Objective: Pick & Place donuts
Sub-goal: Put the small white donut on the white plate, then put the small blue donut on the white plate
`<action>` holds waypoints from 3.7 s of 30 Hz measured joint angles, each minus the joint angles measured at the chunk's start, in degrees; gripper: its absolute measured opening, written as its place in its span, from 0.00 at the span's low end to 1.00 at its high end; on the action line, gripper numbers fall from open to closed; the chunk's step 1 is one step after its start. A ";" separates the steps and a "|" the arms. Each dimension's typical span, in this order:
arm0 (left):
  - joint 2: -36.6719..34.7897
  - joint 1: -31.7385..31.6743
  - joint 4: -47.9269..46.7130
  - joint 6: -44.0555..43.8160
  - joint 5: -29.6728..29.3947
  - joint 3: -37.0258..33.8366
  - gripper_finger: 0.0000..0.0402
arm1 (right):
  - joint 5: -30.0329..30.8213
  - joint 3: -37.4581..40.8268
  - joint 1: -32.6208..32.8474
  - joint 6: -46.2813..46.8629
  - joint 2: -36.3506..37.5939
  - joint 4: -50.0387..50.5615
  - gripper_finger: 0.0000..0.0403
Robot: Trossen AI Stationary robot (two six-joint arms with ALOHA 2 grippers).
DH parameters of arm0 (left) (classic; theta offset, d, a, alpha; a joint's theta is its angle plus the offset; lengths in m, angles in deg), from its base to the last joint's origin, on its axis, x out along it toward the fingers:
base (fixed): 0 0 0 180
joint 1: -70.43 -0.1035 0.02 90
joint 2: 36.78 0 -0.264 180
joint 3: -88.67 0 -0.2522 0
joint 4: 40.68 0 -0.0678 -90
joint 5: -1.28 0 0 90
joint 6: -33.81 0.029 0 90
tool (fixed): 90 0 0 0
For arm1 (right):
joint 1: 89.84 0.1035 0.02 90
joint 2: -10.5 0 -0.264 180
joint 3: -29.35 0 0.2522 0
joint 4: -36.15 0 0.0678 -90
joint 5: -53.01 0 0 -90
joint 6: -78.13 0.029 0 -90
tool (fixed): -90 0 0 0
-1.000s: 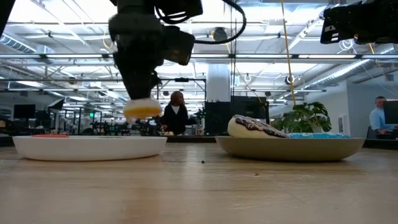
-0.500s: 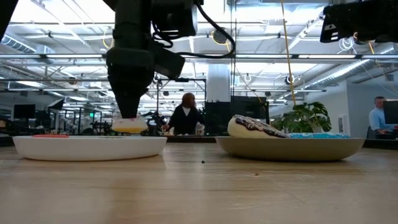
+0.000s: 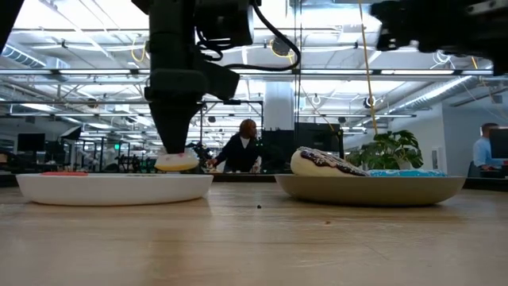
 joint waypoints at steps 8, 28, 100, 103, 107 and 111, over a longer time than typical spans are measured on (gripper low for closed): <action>0.00 0.74 1.02 -0.85 2.17 -0.04 0.57 | 7.63 -16.38 2.32 -1.25 -29.78 -5.82 0.00; -0.68 2.67 2.89 -0.85 -0.26 -3.80 0.57 | 15.29 -37.19 4.63 3.28 -56.74 -4.52 0.00; -1.49 0.54 7.91 0.28 3.25 -3.48 0.57 | 17.33 -42.28 -0.31 12.45 -66.95 -6.49 0.00; -1.49 -0.04 8.43 0.28 3.21 -3.48 0.57 | 16.43 -42.28 -0.86 12.71 -66.97 -5.20 0.00; -1.49 -0.55 9.96 1.13 3.64 -3.48 0.57 | 16.32 -42.28 -1.31 12.67 -66.97 -4.50 0.00; -1.49 -0.50 10.76 2.03 4.50 -3.48 0.57 | 16.03 -42.60 -1.18 12.17 -66.97 -3.90 0.00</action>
